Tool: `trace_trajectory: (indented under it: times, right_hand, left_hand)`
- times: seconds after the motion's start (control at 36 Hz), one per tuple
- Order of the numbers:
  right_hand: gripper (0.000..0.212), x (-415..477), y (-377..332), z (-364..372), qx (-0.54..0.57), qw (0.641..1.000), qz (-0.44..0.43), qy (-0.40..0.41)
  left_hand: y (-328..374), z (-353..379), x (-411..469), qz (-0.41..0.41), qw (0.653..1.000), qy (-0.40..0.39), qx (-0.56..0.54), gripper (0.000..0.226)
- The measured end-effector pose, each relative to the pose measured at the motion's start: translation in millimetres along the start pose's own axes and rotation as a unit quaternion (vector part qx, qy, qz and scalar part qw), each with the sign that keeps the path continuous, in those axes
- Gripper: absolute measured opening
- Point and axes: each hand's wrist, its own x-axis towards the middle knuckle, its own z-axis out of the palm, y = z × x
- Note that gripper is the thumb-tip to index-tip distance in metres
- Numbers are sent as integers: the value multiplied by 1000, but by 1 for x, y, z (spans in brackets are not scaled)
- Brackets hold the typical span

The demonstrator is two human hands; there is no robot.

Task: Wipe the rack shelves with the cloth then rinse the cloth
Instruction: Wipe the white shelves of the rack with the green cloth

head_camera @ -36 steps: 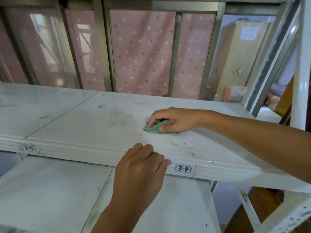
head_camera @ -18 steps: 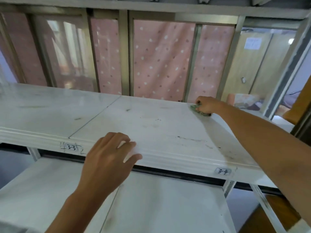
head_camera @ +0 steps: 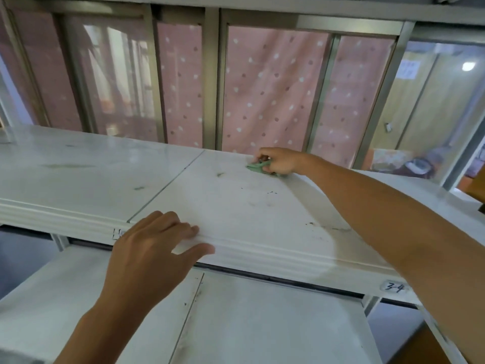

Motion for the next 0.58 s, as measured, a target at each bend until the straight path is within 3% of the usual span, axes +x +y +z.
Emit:
trace_trajectory:
  times: [0.08, 0.19, 0.31, 0.47, 0.58]
  right_hand:
    - [31, -31, -11, 4, 43, 997, -56, -42]
    - [30, -92, -23, 5, 8, 987, -133, -92]
    - [32, -145, -31, 7, 13, 981, -158, -111]
    - [31, -143, -28, 4, 21, 982, -141, -123]
    - [25, -90, -15, -5, -28, 992, -99, -72]
  left_hand:
    - [2, 0, -1, -3, 1000, 2, -6, 44]
    - [5, 0, -1, -7, 1000, 13, -14, 44]
    - [5, -1, -2, -7, 1000, 8, -8, 47]
    - [2, 0, -1, 1, 1000, 8, 7, 46]
    - [0, 2, -1, 19, 1000, 14, 5, 42]
